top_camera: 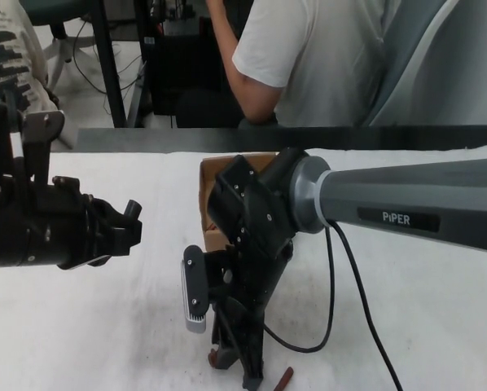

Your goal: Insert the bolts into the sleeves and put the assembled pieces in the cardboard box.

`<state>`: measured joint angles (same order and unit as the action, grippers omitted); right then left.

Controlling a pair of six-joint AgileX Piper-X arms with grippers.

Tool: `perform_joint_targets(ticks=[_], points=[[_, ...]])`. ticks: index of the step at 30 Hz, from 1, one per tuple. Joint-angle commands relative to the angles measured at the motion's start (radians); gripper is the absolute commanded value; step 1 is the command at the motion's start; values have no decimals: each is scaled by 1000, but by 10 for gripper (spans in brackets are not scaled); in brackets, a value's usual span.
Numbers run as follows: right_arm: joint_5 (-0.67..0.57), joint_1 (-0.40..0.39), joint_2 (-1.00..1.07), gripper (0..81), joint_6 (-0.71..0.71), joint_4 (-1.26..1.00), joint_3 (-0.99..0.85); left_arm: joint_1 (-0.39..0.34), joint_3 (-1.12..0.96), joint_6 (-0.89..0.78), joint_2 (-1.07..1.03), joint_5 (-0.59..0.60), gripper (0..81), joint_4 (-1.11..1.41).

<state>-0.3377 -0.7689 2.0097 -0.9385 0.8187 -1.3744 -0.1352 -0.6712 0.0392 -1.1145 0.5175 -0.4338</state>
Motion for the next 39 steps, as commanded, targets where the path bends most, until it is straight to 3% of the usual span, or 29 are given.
perform_joint_targets(ticks=[1,4,10,18,39], points=[[12,3,-3,235,-27,-6,-2,2,-7,6,13,-6,3,4],[53,3,-3,179,-43,-6,-3,2,-7,6,13,-6,3,4],[59,11,-3,180,-49,18,-1,2,-7,6,13,-6,3,-4],[47,46,-3,356,-49,18,24,2,-7,6,13,-6,3,-4],[6,38,13,352,-26,-28,24,2,-7,14,13,-6,3,-4]])
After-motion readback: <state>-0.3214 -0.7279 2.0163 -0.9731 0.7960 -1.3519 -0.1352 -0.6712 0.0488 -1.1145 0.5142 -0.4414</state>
